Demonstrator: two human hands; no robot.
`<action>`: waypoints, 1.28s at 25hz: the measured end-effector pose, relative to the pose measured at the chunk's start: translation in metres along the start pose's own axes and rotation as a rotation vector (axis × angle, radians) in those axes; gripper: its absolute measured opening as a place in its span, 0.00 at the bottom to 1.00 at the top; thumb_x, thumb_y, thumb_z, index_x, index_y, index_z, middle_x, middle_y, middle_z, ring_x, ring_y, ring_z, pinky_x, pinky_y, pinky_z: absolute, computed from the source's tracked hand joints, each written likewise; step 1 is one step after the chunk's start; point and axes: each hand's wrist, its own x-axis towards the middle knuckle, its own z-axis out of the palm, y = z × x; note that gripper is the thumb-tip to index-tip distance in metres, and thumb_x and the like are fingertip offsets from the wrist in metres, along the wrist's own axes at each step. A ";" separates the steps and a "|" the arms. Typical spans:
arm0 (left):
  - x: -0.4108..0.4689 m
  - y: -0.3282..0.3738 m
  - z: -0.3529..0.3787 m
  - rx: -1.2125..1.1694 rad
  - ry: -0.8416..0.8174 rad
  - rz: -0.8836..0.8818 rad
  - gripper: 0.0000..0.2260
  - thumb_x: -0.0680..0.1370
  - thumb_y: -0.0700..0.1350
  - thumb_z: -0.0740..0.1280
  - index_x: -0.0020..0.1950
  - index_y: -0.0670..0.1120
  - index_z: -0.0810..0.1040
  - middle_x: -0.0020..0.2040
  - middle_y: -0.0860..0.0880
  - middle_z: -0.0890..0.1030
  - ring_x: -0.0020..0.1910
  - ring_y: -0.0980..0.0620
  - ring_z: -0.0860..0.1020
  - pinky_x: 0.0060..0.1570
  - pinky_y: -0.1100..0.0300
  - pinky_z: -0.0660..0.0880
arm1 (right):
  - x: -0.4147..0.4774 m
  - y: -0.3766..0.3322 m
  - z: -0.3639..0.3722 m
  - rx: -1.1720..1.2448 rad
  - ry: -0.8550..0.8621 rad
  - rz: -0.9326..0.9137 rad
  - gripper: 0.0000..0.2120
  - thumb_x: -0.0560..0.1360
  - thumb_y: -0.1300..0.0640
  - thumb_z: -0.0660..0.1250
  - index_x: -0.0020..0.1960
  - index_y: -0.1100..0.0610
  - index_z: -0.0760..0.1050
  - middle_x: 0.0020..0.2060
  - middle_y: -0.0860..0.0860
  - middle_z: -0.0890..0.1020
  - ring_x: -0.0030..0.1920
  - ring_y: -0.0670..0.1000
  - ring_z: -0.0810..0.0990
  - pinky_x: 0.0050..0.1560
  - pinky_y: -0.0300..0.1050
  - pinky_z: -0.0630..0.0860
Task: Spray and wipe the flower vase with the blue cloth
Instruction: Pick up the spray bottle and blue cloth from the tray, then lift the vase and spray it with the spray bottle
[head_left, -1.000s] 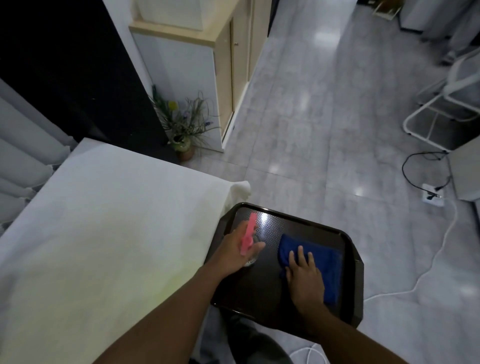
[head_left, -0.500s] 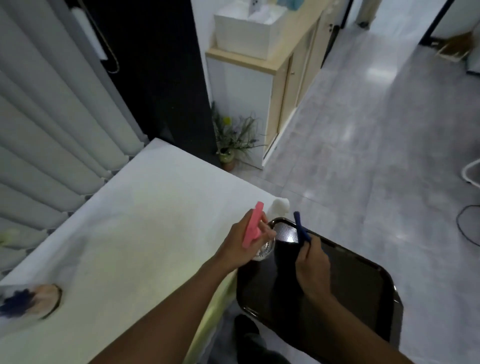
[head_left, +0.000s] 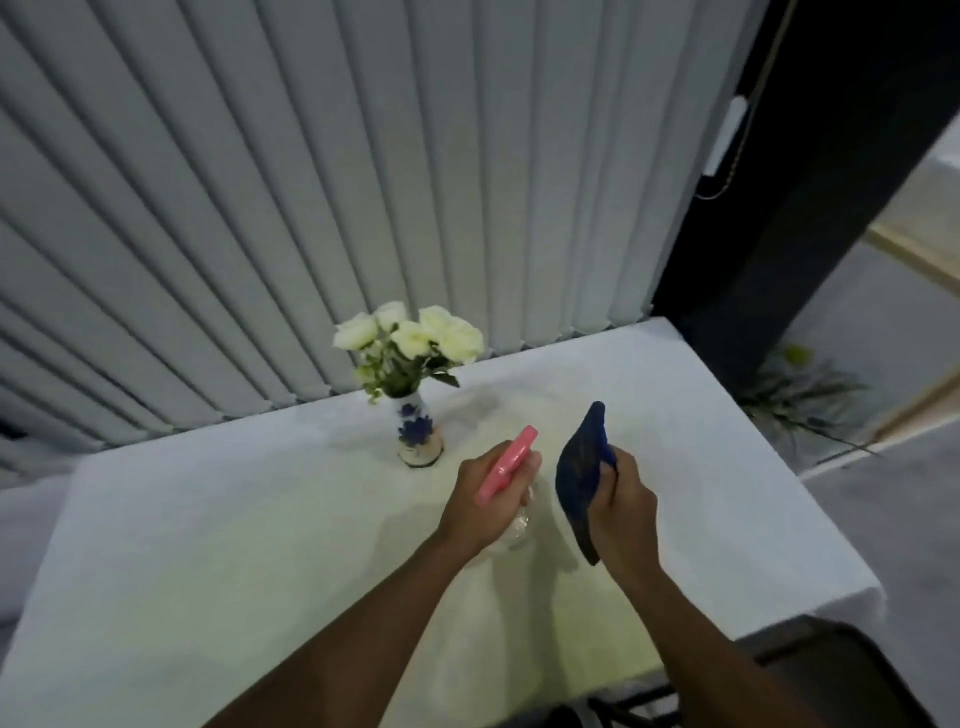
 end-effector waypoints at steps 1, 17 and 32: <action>-0.003 -0.010 -0.025 -0.002 0.066 -0.025 0.09 0.81 0.51 0.69 0.43 0.50 0.82 0.31 0.50 0.82 0.33 0.53 0.82 0.44 0.56 0.80 | 0.001 -0.009 0.022 -0.020 -0.057 -0.009 0.15 0.85 0.59 0.52 0.67 0.56 0.72 0.47 0.55 0.83 0.41 0.51 0.79 0.35 0.38 0.68; -0.014 -0.097 -0.172 -0.002 0.271 -0.108 0.08 0.80 0.51 0.70 0.46 0.47 0.83 0.37 0.45 0.84 0.33 0.50 0.81 0.41 0.49 0.80 | -0.048 -0.031 0.168 -0.712 -0.876 -0.130 0.25 0.77 0.40 0.58 0.72 0.47 0.71 0.68 0.45 0.77 0.68 0.50 0.75 0.64 0.49 0.75; -0.009 -0.093 -0.177 0.035 0.246 -0.080 0.09 0.81 0.51 0.69 0.48 0.46 0.83 0.37 0.47 0.84 0.31 0.53 0.81 0.38 0.57 0.80 | 0.067 -0.133 0.208 0.084 -0.391 0.076 0.26 0.69 0.46 0.78 0.62 0.58 0.80 0.60 0.52 0.82 0.61 0.52 0.79 0.53 0.38 0.74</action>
